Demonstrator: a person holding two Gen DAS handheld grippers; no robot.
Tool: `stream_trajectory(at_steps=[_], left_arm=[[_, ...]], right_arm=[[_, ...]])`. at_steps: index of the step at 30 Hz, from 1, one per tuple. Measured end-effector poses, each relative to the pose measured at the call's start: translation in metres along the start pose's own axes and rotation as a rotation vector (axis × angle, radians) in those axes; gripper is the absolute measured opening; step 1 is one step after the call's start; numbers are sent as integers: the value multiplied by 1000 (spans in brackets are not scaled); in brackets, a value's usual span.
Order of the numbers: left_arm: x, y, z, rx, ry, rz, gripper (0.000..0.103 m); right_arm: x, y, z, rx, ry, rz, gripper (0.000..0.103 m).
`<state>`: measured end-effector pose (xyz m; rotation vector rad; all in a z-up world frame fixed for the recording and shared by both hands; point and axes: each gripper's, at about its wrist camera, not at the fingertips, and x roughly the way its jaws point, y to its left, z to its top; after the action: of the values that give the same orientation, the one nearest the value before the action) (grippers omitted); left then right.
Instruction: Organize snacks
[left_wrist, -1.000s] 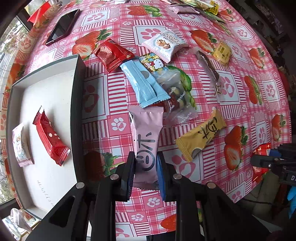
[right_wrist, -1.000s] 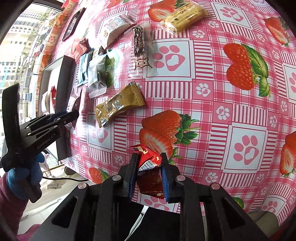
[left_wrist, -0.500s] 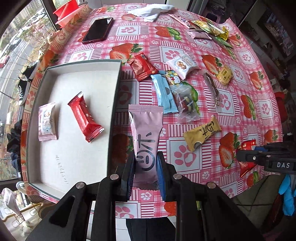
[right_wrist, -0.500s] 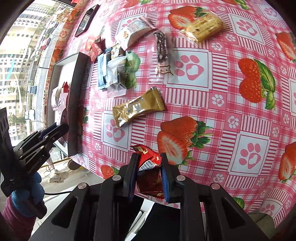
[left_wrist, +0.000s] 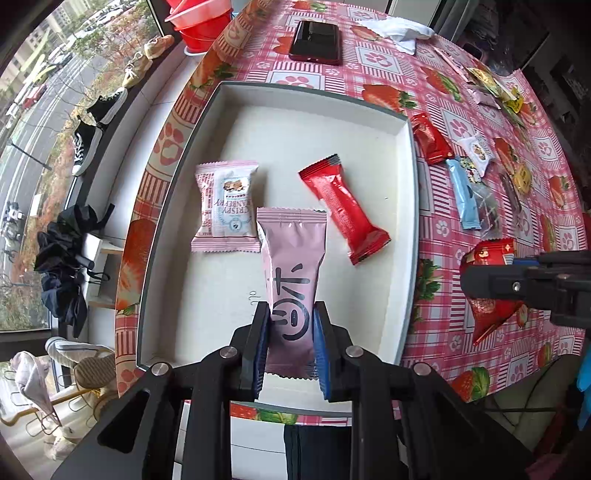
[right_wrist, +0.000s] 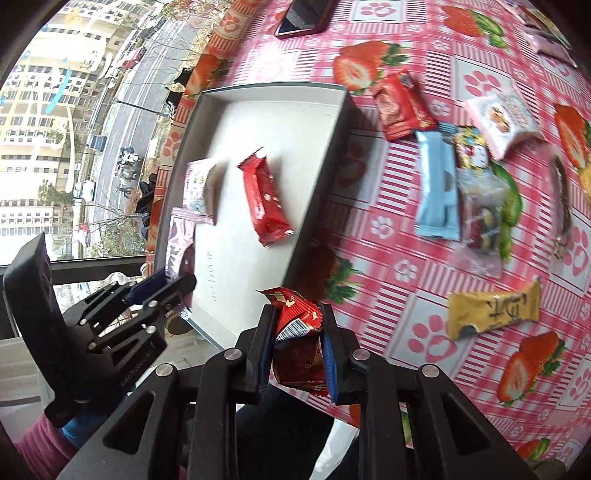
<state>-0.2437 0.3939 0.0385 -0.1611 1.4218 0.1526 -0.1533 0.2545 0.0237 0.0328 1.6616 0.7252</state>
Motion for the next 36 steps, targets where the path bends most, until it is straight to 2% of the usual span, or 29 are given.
stream_trajectory(at_steps=[8,9,10,12,13,14,15,16,17,18,20,22,25,32,36], left_arm=[[26,19,-9,38,72,1,26],[29,19,-10,49,75,-5,33],[31,19,-9,62,78,-8,49],[29,18,-7,80,62,-1,66],[26,18,-6,92,45,0,71],[22,17,-4,102,33,0,73],[17,15,-1,111,26,2,77],[13,13,2,119,22,3,78],[9,9,5,129,16,0,78],[4,4,7,141,11,0,79],[-4,-8,11,166,1,14,79],[-11,-23,13,179,-8,18,79],[-15,-52,15,187,-22,21,79],[-8,-130,7,185,-13,-10,79],[-17,-161,0,231,1,-36,79]], right_arm=[[41,37,21,-10,51,-17,25],[46,37,22,-9,56,-23,25],[49,35,22,-8,65,-24,25],[58,32,23,7,89,-42,26],[58,28,22,15,93,-59,26],[56,25,21,28,89,-76,38],[52,21,20,44,71,-58,61],[43,17,17,64,51,-35,72],[33,14,15,76,28,-65,94],[21,11,11,77,-6,-122,103],[1,1,3,72,-44,-184,103],[-18,-17,-7,106,-58,-167,103],[-41,-51,-27,164,-79,-191,103],[-68,-148,-85,320,-55,-251,103],[-80,-169,-100,376,-30,-257,103]])
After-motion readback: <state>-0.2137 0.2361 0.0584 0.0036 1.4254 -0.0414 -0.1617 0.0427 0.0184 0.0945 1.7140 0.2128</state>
